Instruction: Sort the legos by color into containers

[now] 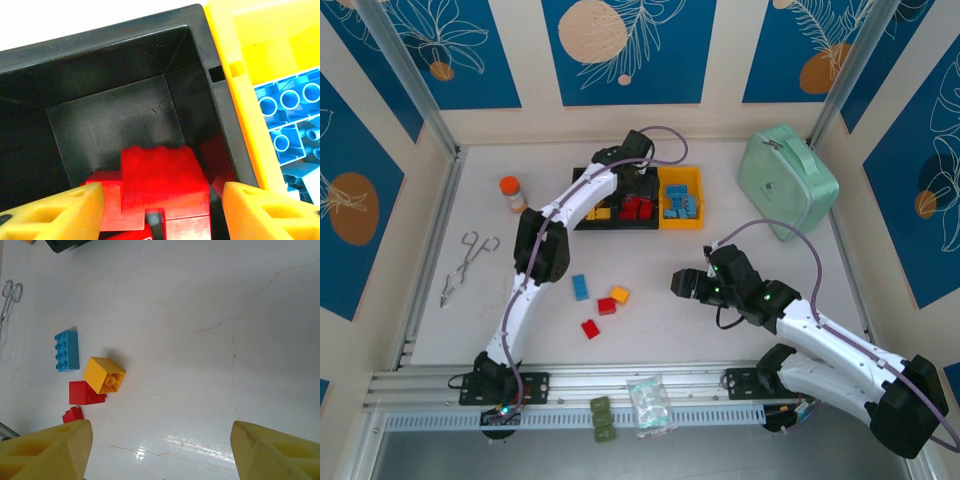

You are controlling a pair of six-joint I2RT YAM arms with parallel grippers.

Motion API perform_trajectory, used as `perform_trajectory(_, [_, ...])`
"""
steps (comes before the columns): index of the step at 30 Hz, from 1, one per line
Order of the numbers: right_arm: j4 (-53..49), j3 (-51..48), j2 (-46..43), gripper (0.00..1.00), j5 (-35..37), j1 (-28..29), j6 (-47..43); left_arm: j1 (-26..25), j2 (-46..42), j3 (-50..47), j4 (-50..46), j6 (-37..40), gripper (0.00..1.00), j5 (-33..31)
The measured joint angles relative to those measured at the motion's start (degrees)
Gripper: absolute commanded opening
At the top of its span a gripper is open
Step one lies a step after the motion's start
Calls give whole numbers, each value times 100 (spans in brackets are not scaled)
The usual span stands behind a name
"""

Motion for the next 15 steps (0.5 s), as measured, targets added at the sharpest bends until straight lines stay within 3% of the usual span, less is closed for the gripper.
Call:
perform_trajectory(6, [7,0,-11,73,-2,0,11,0,-177,-269,9,-4,63,42])
perform_trajectory(15, [44,2,146,73,-284,0,-221,-55,-2146,-2636,511,-87,64,251])
